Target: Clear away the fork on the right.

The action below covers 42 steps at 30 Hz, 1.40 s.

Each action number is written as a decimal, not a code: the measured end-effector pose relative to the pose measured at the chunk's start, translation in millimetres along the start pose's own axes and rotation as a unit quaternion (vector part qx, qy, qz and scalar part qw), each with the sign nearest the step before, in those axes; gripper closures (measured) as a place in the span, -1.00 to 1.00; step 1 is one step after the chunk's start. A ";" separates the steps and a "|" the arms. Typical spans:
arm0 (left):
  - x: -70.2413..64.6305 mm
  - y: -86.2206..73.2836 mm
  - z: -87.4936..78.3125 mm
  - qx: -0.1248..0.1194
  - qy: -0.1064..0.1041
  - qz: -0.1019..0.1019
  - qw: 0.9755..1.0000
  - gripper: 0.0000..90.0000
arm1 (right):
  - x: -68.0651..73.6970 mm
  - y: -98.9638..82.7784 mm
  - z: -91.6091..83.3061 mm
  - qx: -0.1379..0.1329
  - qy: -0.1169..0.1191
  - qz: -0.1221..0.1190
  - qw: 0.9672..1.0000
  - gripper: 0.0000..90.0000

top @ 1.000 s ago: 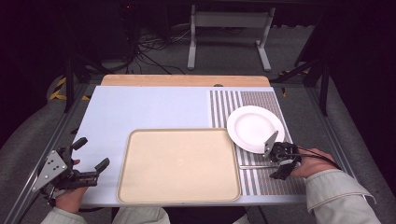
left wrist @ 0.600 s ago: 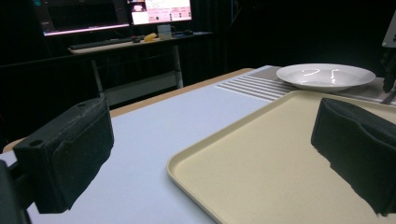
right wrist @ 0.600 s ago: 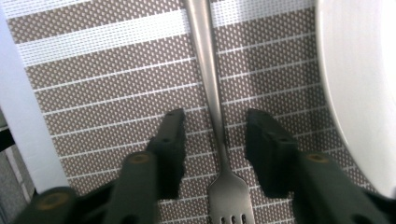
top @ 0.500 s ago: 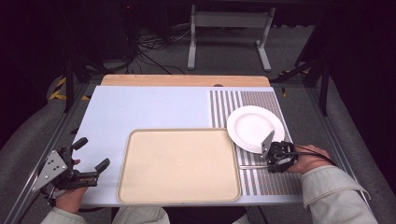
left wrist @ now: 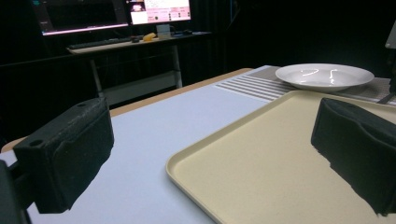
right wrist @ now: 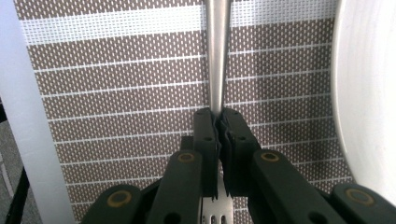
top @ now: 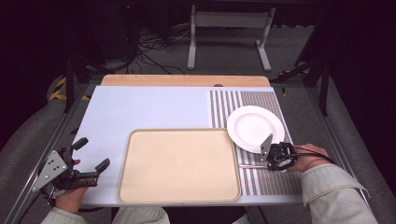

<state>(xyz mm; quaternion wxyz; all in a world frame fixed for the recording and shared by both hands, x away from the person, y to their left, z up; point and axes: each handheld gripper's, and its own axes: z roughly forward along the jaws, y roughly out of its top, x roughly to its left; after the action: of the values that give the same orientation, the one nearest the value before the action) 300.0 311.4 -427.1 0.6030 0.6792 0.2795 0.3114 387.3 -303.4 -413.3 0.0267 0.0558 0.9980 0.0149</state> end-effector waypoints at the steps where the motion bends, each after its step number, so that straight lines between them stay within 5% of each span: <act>1: 0.1 0.0 -0.2 0.000 0.000 0.001 1.000 -1.00 | 0.0 0.1 -0.1 0.001 0.000 0.000 1.000 0.92; 15: 0.1 0.3 -0.3 0.000 0.001 0.001 1.000 -1.00 | 1.1 -2.1 -2.1 -0.006 0.005 0.003 1.000 0.92; 32: 0.4 0.2 -0.1 0.001 0.001 0.001 1.000 -1.00 | 5.1 4.5 -54.7 -0.073 -0.044 -0.001 0.996 0.92; 42: 1.3 -0.2 0.1 0.002 -0.001 0.000 1.000 -1.00 | -4.1 31.9 -76.9 -0.095 -0.067 -0.025 0.993 0.93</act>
<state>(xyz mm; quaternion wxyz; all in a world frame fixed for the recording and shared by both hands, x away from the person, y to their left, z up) 300.9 312.3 -427.1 0.6021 0.6804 0.2797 0.3104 390.6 -274.3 -335.3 0.0993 0.0286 0.9890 0.1057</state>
